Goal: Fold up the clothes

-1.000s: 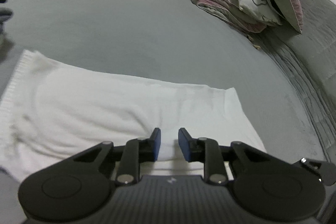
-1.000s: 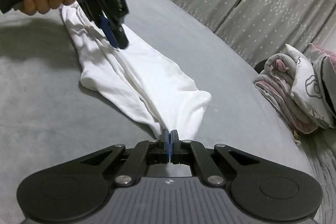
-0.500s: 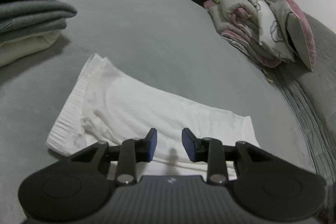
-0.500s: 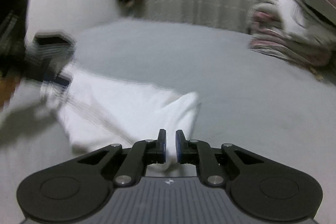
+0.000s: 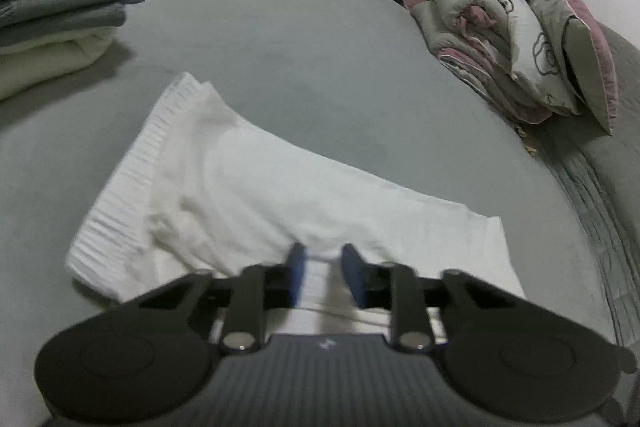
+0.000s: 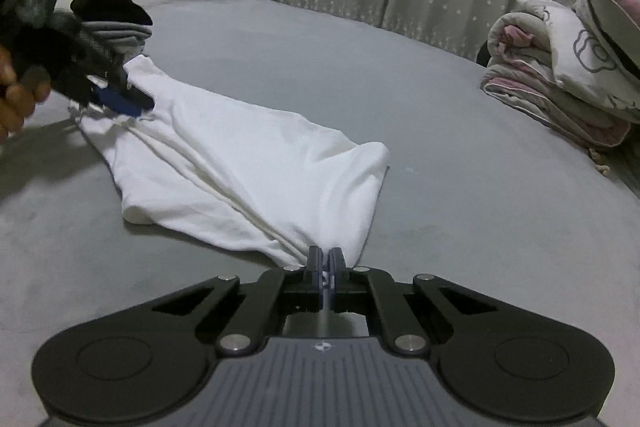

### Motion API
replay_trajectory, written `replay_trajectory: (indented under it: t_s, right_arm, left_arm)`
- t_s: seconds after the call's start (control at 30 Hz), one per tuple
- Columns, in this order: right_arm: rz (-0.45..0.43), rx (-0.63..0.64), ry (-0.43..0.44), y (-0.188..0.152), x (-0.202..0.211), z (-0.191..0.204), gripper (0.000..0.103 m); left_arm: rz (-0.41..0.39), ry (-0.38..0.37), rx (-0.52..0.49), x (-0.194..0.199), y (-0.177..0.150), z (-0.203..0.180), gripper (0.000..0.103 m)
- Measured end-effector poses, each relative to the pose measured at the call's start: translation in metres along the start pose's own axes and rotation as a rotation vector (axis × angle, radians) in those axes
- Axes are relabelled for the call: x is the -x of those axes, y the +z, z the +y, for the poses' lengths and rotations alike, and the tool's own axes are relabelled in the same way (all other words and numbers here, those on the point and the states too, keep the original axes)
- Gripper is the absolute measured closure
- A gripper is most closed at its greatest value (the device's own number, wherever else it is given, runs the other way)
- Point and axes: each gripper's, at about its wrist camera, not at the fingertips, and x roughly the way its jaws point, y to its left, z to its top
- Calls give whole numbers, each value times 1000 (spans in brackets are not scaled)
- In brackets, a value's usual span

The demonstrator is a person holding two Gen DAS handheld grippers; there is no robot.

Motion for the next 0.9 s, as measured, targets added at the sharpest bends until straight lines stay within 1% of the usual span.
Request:
replay_trajectory:
  t_s: [0.07,0.1,0.13,0.27,0.4,0.47,0.53,0.57,0.63,0.7,0.73,0.87,0.9]
  right_arm:
    - [-17,13,-1,2,9,-1,99]
    - [-26,24,-1,4,14,-2,99]
    - [-36,33,0,5,19,-2,100]
    - [-56,50,14,7,27,-3,100]
    - [17,95,-12,-3,11,2,100]
    - [13,48,-34,-3,10,-5,94]
    - [-7,-14,-35,0,10,-13,82]
    - [-13,-30,-27,1,9,-15,80]
    - [7,-45,8,1,1,-14,78]
    - [25,-85,54,0,-9,-13,79]
    - [19,-96,64,1,-11,-12,95]
    - [0,-72,69,5,1,-11,96]
    - [-3,-85,74,5,5,-14,96]
  left_arm:
    - [12,20,8,3,-1,4,92]
    - [19,28,12,3,-2,5,97]
    - [24,34,14,3,-2,6,97]
    - [33,43,11,3,-2,6,97]
    - [45,55,5,4,-3,6,97]
    - [51,61,5,5,-3,5,97]
    - [52,66,2,3,-1,3,97]
    - [53,68,0,2,-1,1,97]
    - [54,72,-3,0,1,-1,97]
    - [54,74,-3,1,0,0,97]
    - [55,75,-2,1,0,0,97]
    - [60,75,8,5,0,5,97]
    - [61,74,9,6,0,7,97]
